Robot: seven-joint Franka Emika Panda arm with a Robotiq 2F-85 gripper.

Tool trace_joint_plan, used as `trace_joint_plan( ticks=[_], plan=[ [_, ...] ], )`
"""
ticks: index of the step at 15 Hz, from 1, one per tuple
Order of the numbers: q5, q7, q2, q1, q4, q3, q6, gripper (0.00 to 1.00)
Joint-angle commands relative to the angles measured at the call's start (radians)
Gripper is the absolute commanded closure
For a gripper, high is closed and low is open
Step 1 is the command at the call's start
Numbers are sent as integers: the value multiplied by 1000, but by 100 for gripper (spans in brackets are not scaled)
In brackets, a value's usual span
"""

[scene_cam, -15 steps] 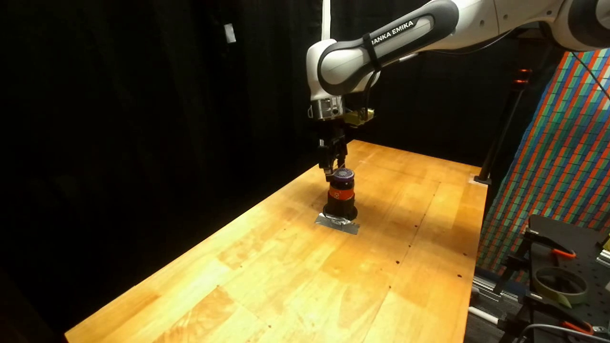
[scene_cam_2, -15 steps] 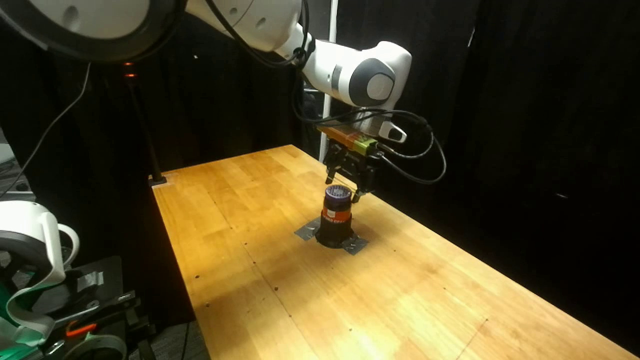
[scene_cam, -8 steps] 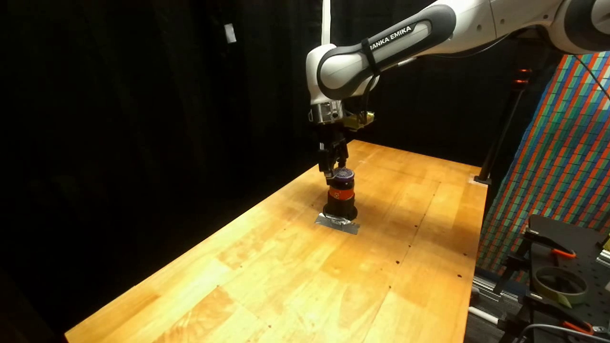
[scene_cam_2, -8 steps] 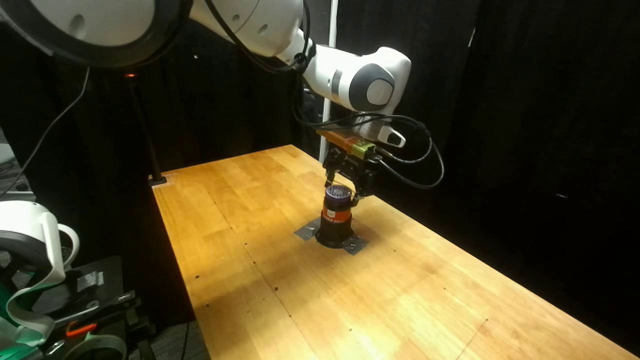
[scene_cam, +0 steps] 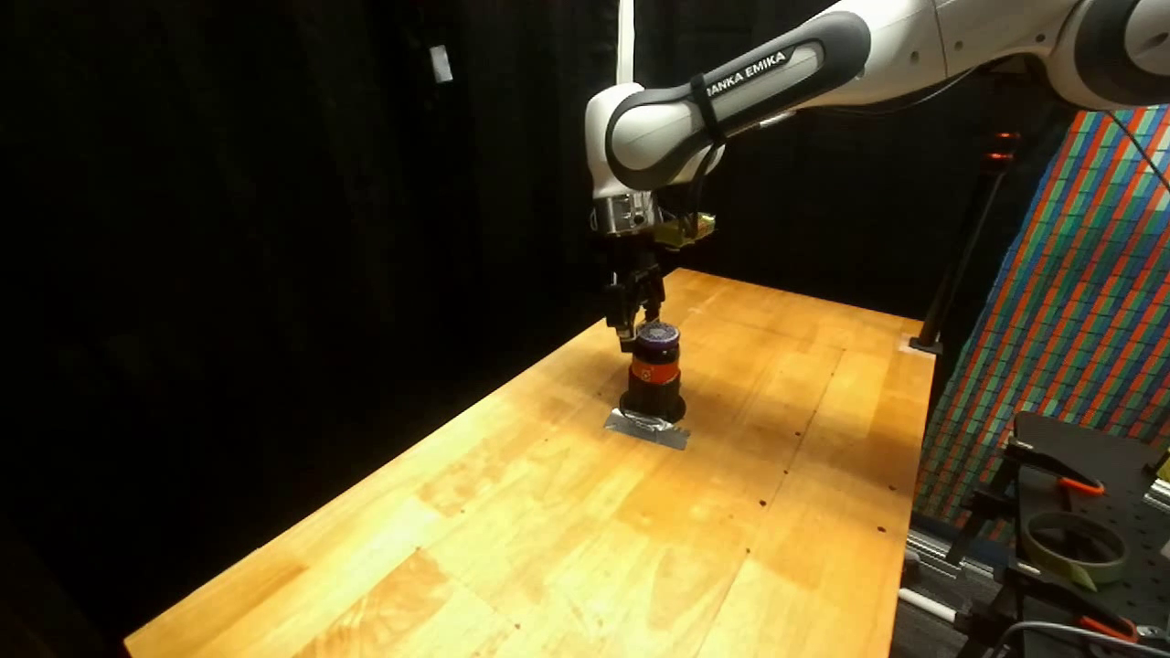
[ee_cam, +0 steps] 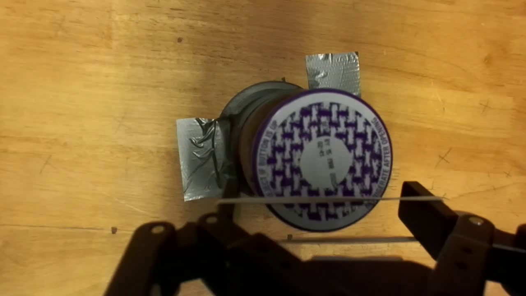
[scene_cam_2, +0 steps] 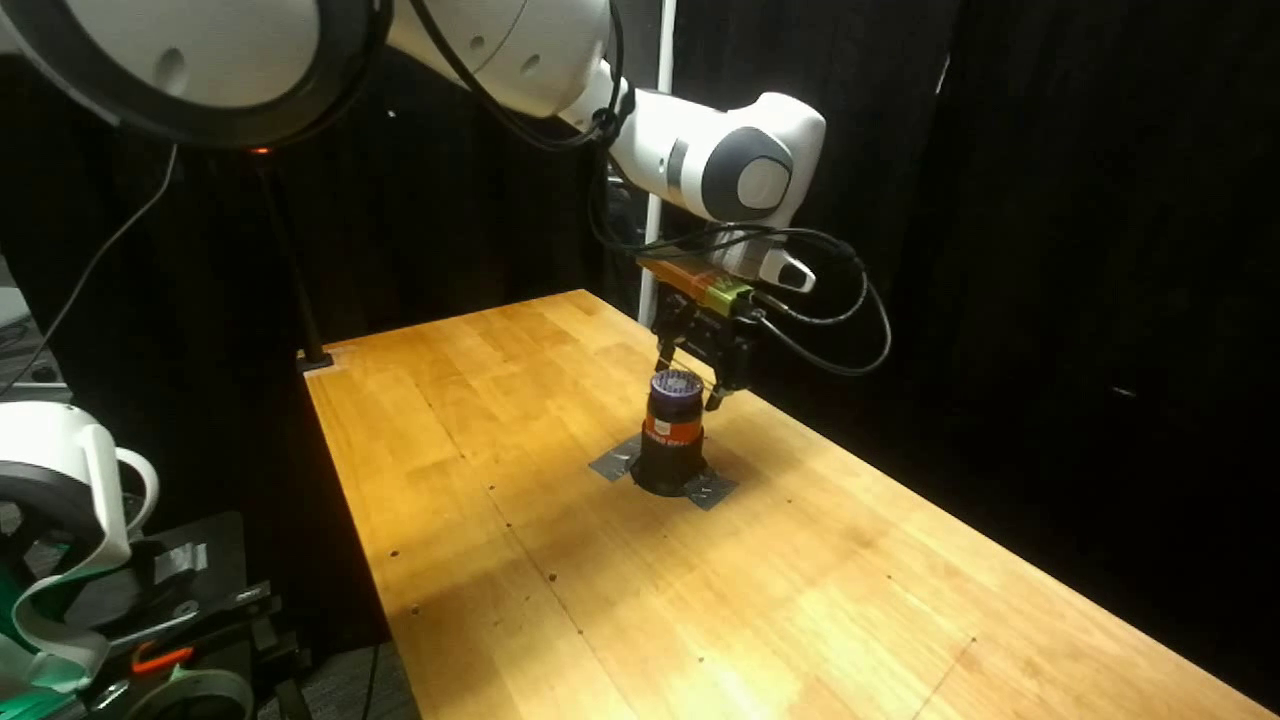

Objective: Put the rubber band around the base of the cup

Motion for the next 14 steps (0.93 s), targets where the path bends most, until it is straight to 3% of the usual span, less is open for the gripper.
trace_joint_plan(
  ticks=[1,9,14],
  plan=[
    [16,24,35,7,72,-6,-18,0],
    [8,23,64,9,110,-9,-123,0],
    [11,9,25,6,50,-3,-130,0]
  ],
)
